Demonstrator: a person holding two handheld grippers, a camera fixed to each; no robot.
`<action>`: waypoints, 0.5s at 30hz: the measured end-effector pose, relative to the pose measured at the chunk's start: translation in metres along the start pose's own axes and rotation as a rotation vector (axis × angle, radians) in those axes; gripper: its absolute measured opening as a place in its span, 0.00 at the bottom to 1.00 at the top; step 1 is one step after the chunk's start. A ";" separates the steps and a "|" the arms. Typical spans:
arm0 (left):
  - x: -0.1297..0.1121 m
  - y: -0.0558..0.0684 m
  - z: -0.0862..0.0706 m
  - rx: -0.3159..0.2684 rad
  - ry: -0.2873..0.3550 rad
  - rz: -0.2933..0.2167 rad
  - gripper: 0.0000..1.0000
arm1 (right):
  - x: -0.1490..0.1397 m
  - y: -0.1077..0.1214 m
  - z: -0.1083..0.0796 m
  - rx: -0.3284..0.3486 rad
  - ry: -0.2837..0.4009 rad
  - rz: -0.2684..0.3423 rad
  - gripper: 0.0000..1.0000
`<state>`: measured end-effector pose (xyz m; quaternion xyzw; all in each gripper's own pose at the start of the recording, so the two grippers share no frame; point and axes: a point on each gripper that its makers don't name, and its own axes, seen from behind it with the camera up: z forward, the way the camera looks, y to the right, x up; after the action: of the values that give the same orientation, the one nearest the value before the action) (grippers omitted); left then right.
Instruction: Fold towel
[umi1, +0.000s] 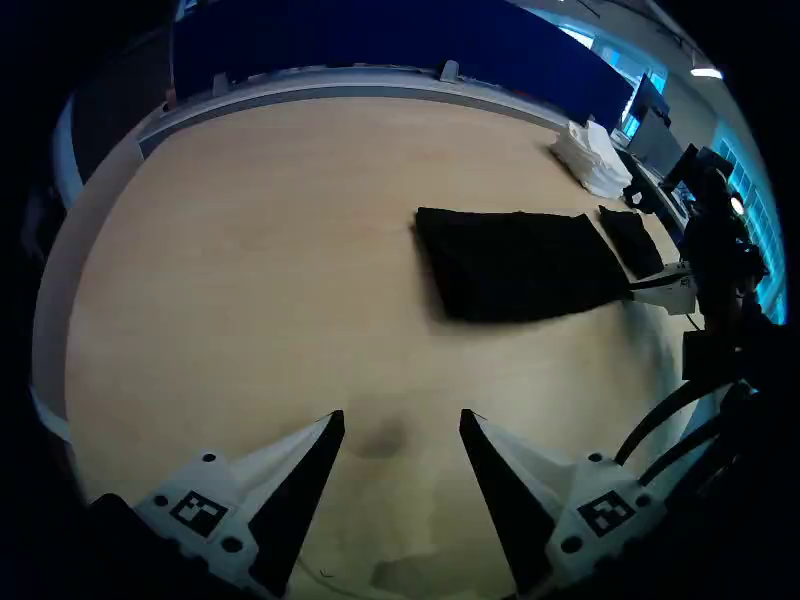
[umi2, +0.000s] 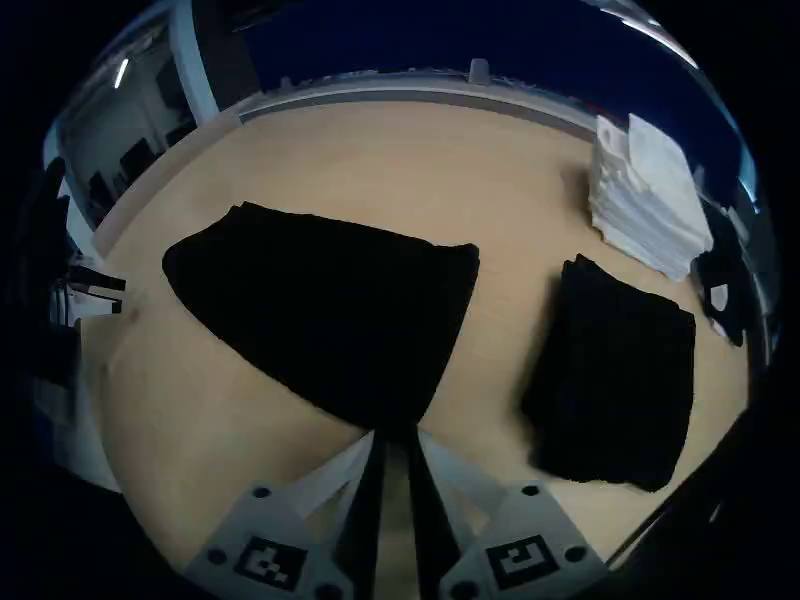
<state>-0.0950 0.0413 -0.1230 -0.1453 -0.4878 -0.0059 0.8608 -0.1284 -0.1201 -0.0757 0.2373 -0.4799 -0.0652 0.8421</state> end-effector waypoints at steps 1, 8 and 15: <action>0.000 0.000 0.000 0.000 0.000 0.000 0.85 | 0.000 0.000 0.000 0.002 -0.001 0.000 0.11; 0.001 0.000 0.001 -0.002 0.000 0.002 0.85 | 0.001 -0.005 -0.003 0.009 0.002 0.001 0.05; 0.002 0.001 0.002 -0.003 0.000 0.003 0.85 | 0.009 -0.007 -0.006 0.015 0.021 0.007 0.04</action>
<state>-0.0957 0.0431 -0.1201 -0.1473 -0.4876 -0.0055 0.8605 -0.1175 -0.1274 -0.0751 0.2427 -0.4724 -0.0564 0.8455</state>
